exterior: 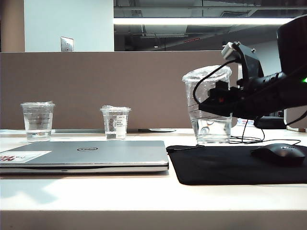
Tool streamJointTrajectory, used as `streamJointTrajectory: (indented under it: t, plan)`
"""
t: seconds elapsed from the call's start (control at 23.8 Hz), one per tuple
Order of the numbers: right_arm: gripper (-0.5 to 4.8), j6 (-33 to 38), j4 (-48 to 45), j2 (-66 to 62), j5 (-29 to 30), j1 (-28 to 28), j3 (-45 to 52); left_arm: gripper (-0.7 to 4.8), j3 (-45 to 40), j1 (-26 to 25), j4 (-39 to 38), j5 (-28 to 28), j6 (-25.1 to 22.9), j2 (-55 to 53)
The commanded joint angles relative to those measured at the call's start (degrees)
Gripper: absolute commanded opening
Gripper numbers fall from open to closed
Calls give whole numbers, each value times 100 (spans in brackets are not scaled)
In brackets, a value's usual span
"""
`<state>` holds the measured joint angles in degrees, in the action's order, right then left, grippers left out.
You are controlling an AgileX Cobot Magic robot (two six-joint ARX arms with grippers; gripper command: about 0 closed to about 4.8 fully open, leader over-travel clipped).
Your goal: Pick up the coffee cup on the right and place it on the right side of the laptop.
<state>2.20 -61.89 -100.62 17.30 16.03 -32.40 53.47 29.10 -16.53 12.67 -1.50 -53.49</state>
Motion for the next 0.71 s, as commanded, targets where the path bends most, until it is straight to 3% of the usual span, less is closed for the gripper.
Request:
streamJointTrajectory:
  t: [0.04,0.55,0.63,0.71]
  plan:
    - [211,83,-544,-166,24,61,-28,-5,20,-2,74,24,-4,9]
    - [220,83,-557,-691,85,70,-26,-5,20,-2,72,22,-4,9]
    - [286,83,-546,-706,87,70,-26,-5,20,-2,74,24,-4,9]
    - [385,83,-531,-706,85,70,-24,-5,20,-2,74,24,-4,9]
